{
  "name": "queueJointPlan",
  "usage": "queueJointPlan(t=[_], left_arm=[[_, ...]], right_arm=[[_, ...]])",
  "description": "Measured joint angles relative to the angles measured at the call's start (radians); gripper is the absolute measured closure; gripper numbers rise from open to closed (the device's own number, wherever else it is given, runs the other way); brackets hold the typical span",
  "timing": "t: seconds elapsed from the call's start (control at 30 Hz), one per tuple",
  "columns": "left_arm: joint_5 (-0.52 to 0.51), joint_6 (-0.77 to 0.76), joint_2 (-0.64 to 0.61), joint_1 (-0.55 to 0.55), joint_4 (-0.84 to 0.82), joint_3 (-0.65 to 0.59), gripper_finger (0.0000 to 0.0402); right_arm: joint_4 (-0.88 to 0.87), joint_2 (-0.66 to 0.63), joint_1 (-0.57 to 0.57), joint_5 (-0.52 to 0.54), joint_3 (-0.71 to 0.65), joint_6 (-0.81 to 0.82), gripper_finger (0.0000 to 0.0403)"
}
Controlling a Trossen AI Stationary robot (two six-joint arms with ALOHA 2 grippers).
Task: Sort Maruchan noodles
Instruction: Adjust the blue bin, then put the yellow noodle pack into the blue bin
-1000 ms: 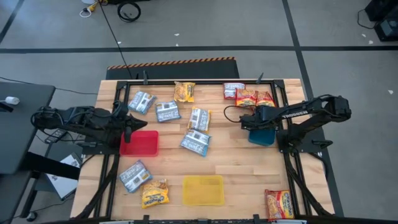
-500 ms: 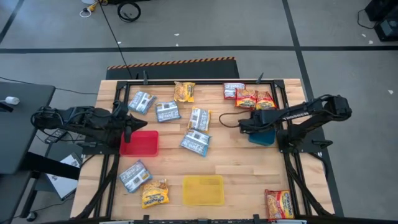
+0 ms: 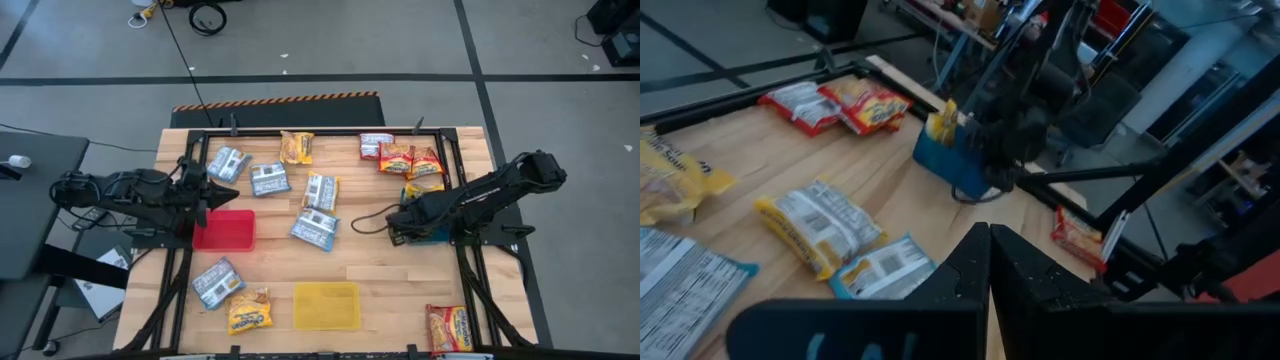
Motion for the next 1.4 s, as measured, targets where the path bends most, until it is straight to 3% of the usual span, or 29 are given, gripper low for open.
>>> queueJointPlan(t=[0.13, 0.3, 0.47, 0.63, 0.9, 1.07, 1.2, 1.4], left_arm=[[-0.016, 0.001, 0.000, 0.000, 0.001, 0.000, 0.0388], [-0.177, -0.009, 0.000, 0.000, 0.004, 0.000, 0.0388], [-0.213, -0.032, 0.020, 0.000, 0.047, 0.000, 0.0388], [-0.215, -0.033, 0.066, 0.000, 0.078, 0.000, 0.0388], [-0.163, -0.032, 0.113, 0.000, 0.087, 0.000, 0.0388], [-0.130, -0.017, 0.099, 0.000, 0.090, 0.000, 0.0388], [-0.076, 0.032, 0.094, 0.000, 0.090, 0.000, 0.0388], [-0.070, 0.081, 0.098, 0.000, 0.080, 0.000, 0.0388]], right_arm=[[-0.012, 0.000, 0.029, 0.016, 0.058, -0.019, 0.0381], [-0.178, 0.000, -0.002, 0.049, 0.227, -0.148, 0.0390], [-0.354, 0.000, -0.053, 0.278, 0.434, -0.370, 0.0395], [-0.187, 0.006, -0.138, 0.419, 0.516, -0.605, 0.0365], [0.307, 0.139, -0.329, 0.231, 0.460, -0.539, 0.0256], [0.470, 0.300, -0.375, 0.186, 0.458, -0.490, 0.0190], [0.522, 0.412, -0.393, 0.138, 0.457, -0.420, 0.0176], [0.574, 0.511, -0.403, 0.106, 0.457, -0.344, 0.0184]])
